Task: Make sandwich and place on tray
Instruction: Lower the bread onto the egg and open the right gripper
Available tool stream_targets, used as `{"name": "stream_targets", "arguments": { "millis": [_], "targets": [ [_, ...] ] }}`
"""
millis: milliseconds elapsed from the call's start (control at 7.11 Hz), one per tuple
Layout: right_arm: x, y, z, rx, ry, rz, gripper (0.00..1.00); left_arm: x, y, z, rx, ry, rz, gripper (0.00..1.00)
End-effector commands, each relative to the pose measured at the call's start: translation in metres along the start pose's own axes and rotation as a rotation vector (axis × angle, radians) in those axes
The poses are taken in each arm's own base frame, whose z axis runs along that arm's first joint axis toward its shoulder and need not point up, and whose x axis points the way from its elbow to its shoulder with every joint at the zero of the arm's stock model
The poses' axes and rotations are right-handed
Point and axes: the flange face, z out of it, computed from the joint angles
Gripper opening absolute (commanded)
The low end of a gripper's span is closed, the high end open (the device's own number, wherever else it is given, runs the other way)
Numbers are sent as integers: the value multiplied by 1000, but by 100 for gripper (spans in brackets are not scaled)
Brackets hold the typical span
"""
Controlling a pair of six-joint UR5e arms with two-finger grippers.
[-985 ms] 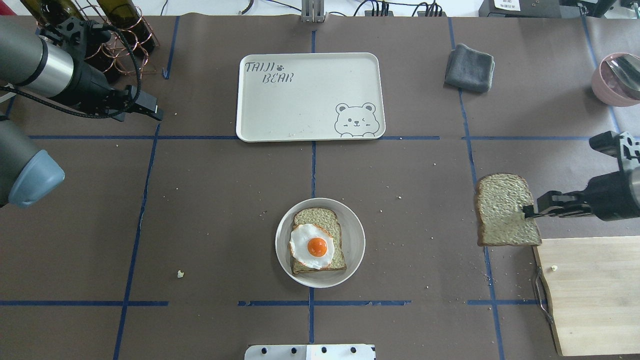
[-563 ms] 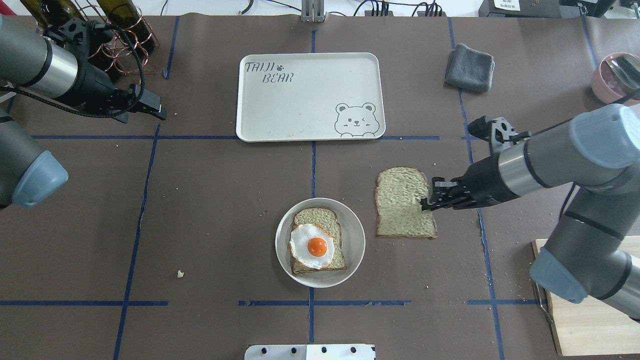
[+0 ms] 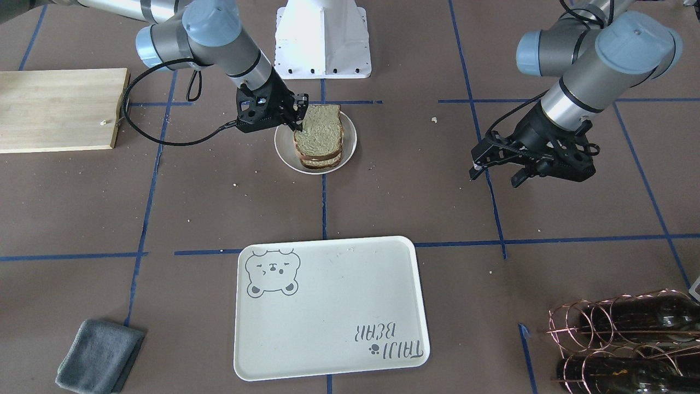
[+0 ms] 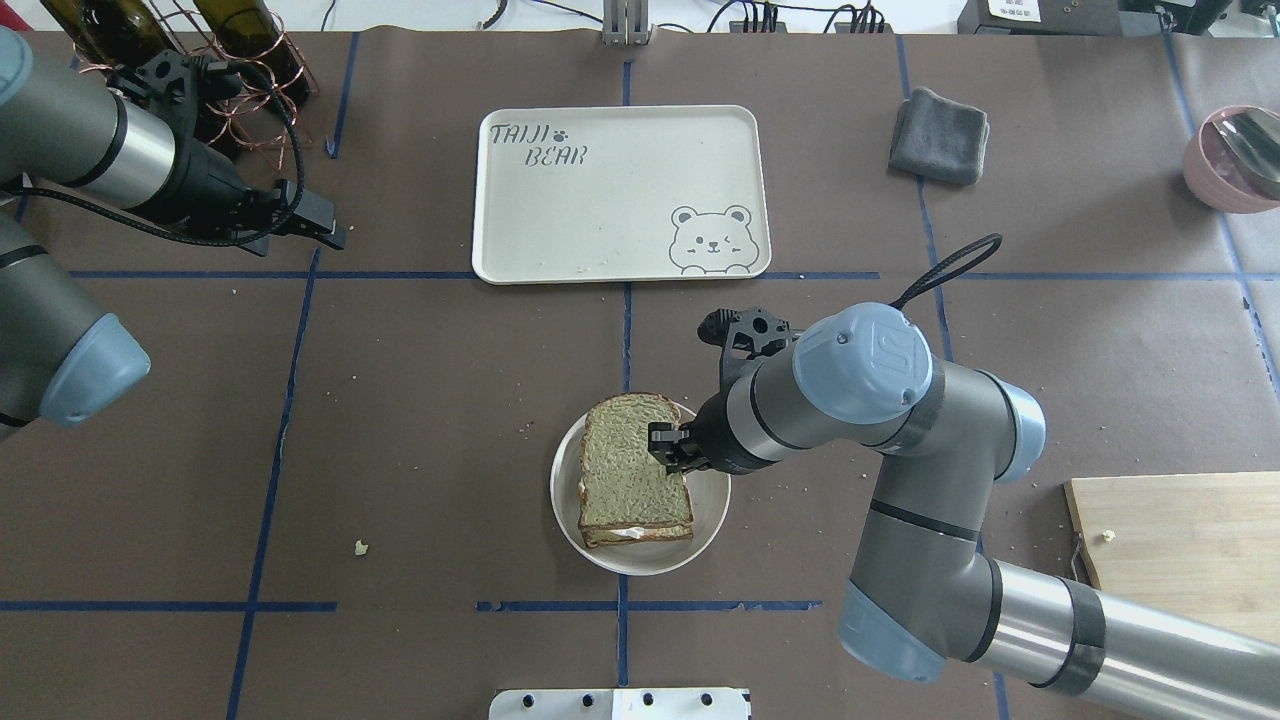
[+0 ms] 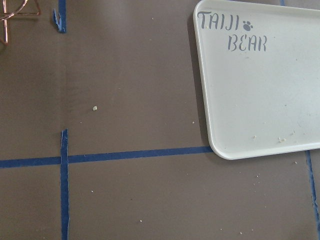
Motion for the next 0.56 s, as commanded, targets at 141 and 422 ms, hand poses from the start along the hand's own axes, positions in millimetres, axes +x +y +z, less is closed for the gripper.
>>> {"name": "stream_targets", "arguments": {
  "millis": [141, 422],
  "targets": [
    [2, 1, 13, -2, 21, 2, 71, 1, 2, 5, -8, -1, 0, 100],
    [1, -13, -5, 14, 11, 14, 100, 37, 13, 23, -26, 20, 1, 100]
  ]
}}
